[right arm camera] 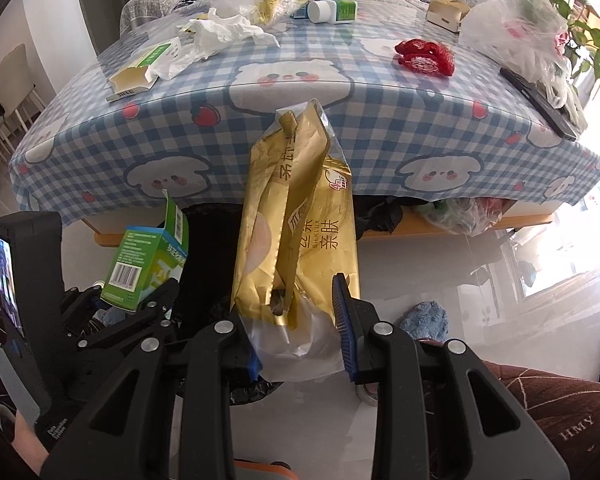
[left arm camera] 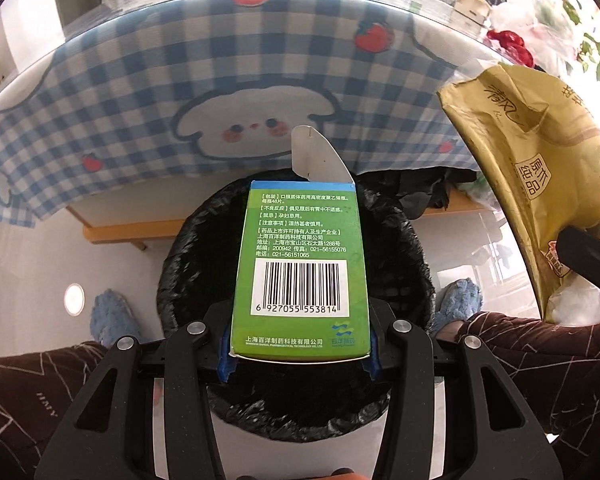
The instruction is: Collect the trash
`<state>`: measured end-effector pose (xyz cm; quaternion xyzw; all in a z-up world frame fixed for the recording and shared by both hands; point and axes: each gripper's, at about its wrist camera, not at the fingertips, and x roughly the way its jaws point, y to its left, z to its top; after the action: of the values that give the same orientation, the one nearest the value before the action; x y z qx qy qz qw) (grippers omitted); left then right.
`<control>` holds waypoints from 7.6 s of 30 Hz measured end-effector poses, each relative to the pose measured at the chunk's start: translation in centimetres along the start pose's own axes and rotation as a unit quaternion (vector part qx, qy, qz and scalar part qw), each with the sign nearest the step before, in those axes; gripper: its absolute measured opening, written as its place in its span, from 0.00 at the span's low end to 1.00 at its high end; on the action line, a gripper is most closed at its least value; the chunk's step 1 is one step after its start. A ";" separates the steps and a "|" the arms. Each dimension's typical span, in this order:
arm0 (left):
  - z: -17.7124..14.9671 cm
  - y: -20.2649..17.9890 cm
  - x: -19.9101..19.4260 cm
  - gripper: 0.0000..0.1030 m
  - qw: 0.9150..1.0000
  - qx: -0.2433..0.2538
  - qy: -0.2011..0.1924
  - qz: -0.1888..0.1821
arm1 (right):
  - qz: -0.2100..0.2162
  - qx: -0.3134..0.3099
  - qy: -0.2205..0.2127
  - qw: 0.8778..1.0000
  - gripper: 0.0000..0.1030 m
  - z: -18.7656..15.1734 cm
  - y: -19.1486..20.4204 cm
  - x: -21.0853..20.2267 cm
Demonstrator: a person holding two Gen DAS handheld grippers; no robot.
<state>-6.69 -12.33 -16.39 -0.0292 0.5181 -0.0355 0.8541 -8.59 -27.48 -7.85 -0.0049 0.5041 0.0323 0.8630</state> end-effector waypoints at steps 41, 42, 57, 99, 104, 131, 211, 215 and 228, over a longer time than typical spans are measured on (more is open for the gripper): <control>1.3 5.2 -3.2 0.94 0.999 -0.030 -0.007 0.016 | 0.022 0.016 0.066 0.997 0.27 -2.2 2.4 4.7; 1.3 5.3 -3.3 0.94 0.999 -0.029 -0.008 0.018 | 0.025 0.015 0.067 0.997 0.27 -2.3 2.7 4.9; 2.1 8.6 -4.8 0.94 0.999 -0.036 -0.009 0.033 | 0.053 -0.003 0.073 0.996 0.28 -2.3 6.7 8.0; 3.7 8.6 -5.0 0.94 0.998 -0.038 -0.018 0.049 | -0.055 0.044 0.014 0.997 0.91 2.6 2.1 4.9; 5.1 7.6 -5.3 0.94 0.998 -0.031 -0.032 0.048 | -0.062 0.045 -0.022 0.997 0.91 4.5 0.7 2.2; 18.7 7.6 -7.1 0.94 0.996 -0.028 -0.071 0.043 | -0.097 0.008 -0.126 0.987 0.91 19.3 -6.8 -2.2; 20.9 6.0 -7.0 0.58 0.995 0.000 -0.084 0.045 | -0.028 0.056 -0.080 0.995 0.23 21.3 -9.7 2.8; 19.8 5.8 -7.7 0.58 0.995 0.002 -0.086 0.040 | -0.016 0.043 -0.093 0.995 0.23 20.7 -8.2 1.7; 16.8 6.5 -10.6 0.58 0.994 -0.018 -0.102 0.025 | 0.022 -0.018 -0.110 0.994 0.23 18.1 -1.5 -0.7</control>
<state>3.56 -4.65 0.21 -0.0347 0.4297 -0.0019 0.9023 6.94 -28.26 1.59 -0.0061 0.4056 0.0606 0.9120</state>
